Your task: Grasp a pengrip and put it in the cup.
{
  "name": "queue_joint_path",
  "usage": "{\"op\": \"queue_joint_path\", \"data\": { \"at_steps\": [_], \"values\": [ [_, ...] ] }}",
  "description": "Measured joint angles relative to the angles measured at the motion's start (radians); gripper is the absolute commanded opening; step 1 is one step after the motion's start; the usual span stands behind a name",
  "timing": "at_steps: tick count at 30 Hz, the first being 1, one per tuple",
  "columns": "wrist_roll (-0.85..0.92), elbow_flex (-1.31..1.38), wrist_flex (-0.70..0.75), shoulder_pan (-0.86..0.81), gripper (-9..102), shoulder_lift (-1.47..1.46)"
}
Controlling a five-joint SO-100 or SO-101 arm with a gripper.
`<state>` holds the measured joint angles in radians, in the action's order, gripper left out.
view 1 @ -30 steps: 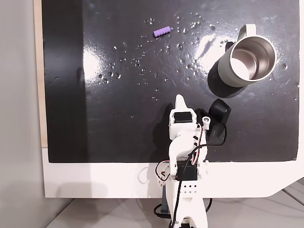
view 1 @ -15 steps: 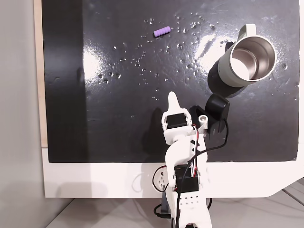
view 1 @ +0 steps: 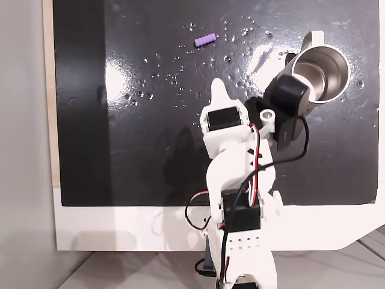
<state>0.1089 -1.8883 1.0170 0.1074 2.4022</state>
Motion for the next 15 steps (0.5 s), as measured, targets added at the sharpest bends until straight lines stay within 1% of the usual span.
{"op": "queue_joint_path", "data": {
  "at_steps": [6,15],
  "values": [
    [0.000,0.370,0.146,0.005,0,-0.336],
    [-0.002,0.946,0.446,0.005,0,-0.845]
  ]
}}
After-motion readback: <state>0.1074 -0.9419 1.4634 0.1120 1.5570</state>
